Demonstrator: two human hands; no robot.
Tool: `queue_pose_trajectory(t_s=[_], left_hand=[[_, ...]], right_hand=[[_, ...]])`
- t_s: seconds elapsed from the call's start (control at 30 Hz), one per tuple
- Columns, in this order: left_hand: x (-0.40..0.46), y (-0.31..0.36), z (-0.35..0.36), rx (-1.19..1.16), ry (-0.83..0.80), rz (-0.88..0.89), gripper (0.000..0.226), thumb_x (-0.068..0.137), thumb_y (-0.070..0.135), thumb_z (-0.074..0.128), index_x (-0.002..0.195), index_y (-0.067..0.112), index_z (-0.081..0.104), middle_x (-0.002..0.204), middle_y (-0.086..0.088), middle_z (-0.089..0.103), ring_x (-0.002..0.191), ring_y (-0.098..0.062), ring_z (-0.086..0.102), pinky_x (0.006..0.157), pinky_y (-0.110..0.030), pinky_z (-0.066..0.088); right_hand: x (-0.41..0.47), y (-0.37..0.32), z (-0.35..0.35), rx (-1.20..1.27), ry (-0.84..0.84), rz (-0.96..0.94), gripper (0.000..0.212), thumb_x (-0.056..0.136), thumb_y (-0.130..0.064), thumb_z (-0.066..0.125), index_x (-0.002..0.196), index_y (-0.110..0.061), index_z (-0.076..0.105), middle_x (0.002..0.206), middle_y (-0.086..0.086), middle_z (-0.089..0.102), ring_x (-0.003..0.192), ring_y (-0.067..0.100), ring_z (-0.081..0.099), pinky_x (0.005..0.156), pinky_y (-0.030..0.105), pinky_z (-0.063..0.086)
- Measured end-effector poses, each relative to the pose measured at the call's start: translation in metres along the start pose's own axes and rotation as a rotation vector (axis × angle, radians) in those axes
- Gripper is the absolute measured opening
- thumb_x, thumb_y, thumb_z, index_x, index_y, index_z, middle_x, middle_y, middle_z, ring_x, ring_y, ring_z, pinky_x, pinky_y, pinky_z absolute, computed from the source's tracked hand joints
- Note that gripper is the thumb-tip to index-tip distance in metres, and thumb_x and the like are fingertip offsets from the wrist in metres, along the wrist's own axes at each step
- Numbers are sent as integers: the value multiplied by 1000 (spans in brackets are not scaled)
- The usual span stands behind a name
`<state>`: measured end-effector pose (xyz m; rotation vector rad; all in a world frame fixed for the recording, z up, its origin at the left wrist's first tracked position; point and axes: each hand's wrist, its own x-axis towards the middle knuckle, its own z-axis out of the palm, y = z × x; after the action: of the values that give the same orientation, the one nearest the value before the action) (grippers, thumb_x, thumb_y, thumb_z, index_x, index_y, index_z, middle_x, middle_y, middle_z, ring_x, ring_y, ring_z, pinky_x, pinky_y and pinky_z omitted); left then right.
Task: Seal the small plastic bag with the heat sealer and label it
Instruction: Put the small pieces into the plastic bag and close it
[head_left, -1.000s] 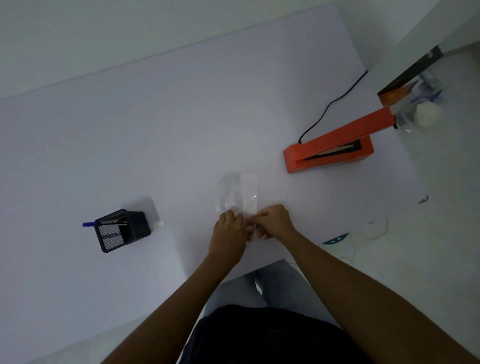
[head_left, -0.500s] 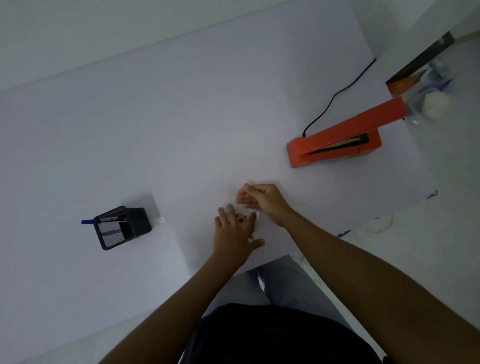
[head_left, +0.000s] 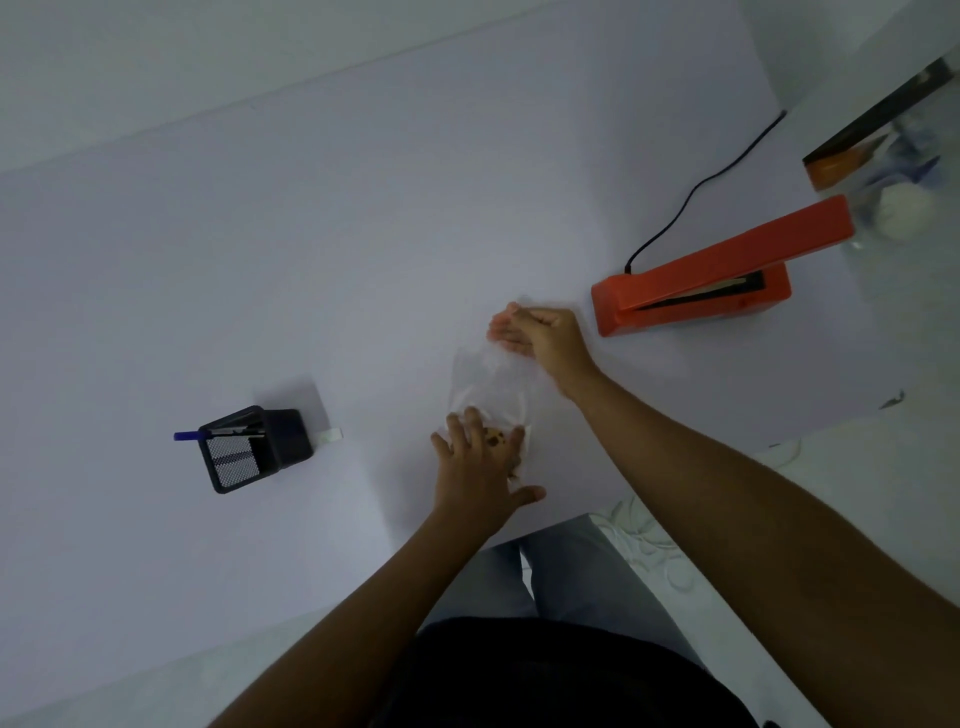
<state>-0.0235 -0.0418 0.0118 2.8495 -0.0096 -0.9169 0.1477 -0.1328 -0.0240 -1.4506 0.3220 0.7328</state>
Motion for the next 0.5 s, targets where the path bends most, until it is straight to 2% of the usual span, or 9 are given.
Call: queue_pose_trajectory(t_s=[0.17,0.33,0.5], left_hand=[[1,2,5,14,-12,-8,98,73,88,35,153,35,13,157,-31,8,142,-52,11,109,-67,19],[5,-1,2,16,-36,14,100,73,88,38,153,33,13,157,-31,7,141,-53,12,110,-66,19],[6,-1,-1,19,-40,18,103,69,89,41,152,33,15,156,-28,10,139,-51,15,109,-66,22]], right_hand=[[-43,33,16,-73,-223,127,34,103,-20,53,109,8,71,103,22,75,97,31,74,91,38,59],[-23,33,21,-40,-229,188,38,105,-23,48,113,8,69,108,24,74,101,34,73,97,46,56],[9,6,31,-102,-213,98,38,105,-25,49,114,6,69,110,20,74,102,28,74,92,36,57]])
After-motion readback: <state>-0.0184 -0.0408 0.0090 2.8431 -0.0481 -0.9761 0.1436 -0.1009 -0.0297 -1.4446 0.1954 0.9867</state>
